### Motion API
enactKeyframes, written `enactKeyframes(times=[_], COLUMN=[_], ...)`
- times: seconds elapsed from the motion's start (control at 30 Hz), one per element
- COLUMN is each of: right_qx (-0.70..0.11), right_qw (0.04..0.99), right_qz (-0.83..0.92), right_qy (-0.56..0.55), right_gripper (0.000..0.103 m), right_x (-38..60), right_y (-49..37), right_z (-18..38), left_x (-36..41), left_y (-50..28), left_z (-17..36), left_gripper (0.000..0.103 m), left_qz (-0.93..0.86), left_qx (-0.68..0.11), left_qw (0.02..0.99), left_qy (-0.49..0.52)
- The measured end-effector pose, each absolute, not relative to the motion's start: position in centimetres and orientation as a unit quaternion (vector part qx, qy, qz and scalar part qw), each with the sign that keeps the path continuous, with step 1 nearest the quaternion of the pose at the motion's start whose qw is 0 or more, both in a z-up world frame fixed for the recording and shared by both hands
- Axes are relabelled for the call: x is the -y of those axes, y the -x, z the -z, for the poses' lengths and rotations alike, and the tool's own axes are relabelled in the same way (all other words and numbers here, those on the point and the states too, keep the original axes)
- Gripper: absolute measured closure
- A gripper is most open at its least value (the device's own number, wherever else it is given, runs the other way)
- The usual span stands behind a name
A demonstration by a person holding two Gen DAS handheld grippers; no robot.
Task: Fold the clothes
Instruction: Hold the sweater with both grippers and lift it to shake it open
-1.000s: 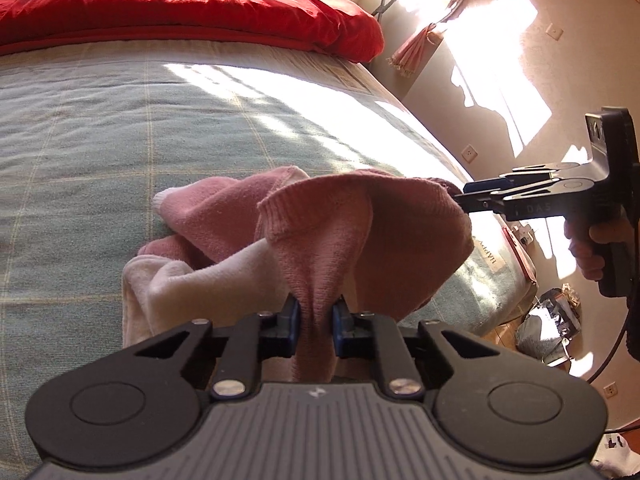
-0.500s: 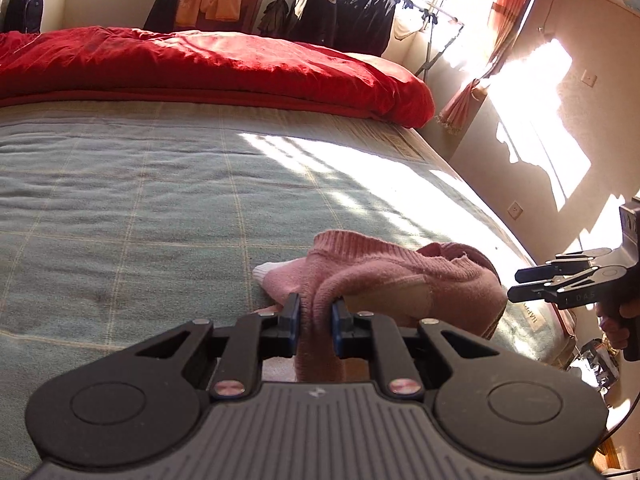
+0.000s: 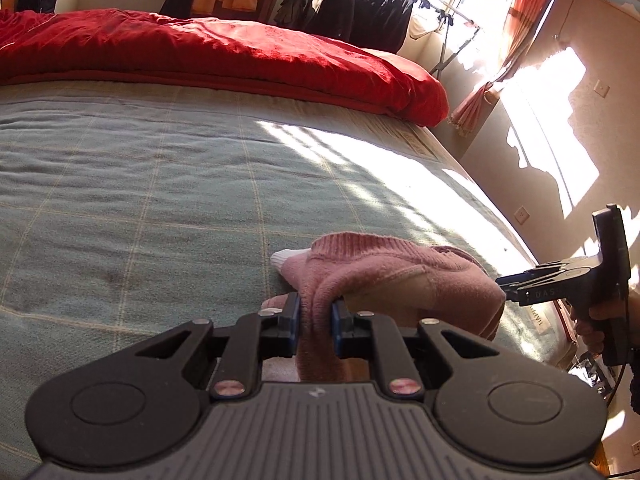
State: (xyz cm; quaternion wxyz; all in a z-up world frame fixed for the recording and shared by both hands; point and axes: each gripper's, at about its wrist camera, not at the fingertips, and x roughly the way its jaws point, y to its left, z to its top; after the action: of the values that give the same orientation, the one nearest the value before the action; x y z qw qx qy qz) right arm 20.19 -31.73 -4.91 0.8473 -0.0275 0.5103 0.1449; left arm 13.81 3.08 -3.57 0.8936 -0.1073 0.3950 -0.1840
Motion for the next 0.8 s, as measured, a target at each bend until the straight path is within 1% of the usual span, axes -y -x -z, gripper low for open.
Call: enactKeyframes(times=[0.13,0.17,0.2,0.23,0.27,0.3,0.37,0.4,0.47,0.57,0.63,0.67,0.73,0.8], right_qx=[-0.521,-0.525,-0.528,-0.53,-0.53,-0.527,-0.518,-0.514,-0.509,-0.508,-0.509,-0.509,-0.508,-0.504], right_qw=[0.843,0.841,0.839,0.837,0.836,0.837,0.84,0.842,0.843,0.844,0.845,0.845,0.846,0.848], right_qz=[-0.128,-0.126,-0.128,-0.13,-0.131,-0.133,-0.136,-0.137,-0.138,-0.135,-0.134,-0.133,-0.132,-0.132], right_qy=[0.039,0.037,0.041,0.046,0.052,0.062,0.083,0.092,0.103,0.104,0.098,0.096,0.094,0.097], right_gripper=[0.041,0.047,0.07,0.086,0.094,0.094,0.094,0.094,0.094,0.093,0.093,0.093,0.093,0.093], right_x=[30.6,30.5,30.3,30.1,29.9,29.7,29.5,29.5,29.8,30.6,31.0,31.1,31.1,30.8], right_y=[-21.4,-21.7,-21.9,-22.0,-22.0,-21.8,-21.2,-20.9,-20.3,-19.7,-19.5,-19.4,-19.2,-19.0], right_z=[6.0,6.3,6.5,6.7,6.8,6.7,6.3,6.0,5.5,5.1,5.0,5.0,5.1,5.2], left_x=[-2.8,-2.7,-2.7,-2.6,-2.6,-2.6,-2.5,-2.5,-2.6,-2.9,-2.8,-2.7,-2.2,-1.6], left_y=[-13.6,-13.5,-13.3,-13.2,-13.0,-12.9,-12.9,-12.9,-13.0,-13.1,-13.0,-12.8,-12.3,-12.0], left_z=[3.7,3.8,3.8,3.9,3.9,4.2,4.7,4.9,5.6,7.1,7.9,8.1,8.1,8.0], left_gripper=[0.089,0.089,0.088,0.087,0.083,0.081,0.068,0.065,0.056,0.049,0.049,0.051,0.052,0.068], left_qz=[0.197,0.2,0.205,0.21,0.216,0.222,0.229,0.226,0.232,0.253,0.259,0.262,0.275,0.276], left_qx=[-0.398,-0.4,-0.399,-0.399,-0.4,-0.403,-0.412,-0.414,-0.424,-0.438,-0.446,-0.442,-0.434,-0.433], left_qw=[0.889,0.887,0.886,0.885,0.883,0.88,0.874,0.874,0.865,0.847,0.837,0.836,0.838,0.843], left_qy=[0.112,0.113,0.114,0.115,0.116,0.116,0.116,0.117,0.13,0.166,0.184,0.192,0.184,0.161])
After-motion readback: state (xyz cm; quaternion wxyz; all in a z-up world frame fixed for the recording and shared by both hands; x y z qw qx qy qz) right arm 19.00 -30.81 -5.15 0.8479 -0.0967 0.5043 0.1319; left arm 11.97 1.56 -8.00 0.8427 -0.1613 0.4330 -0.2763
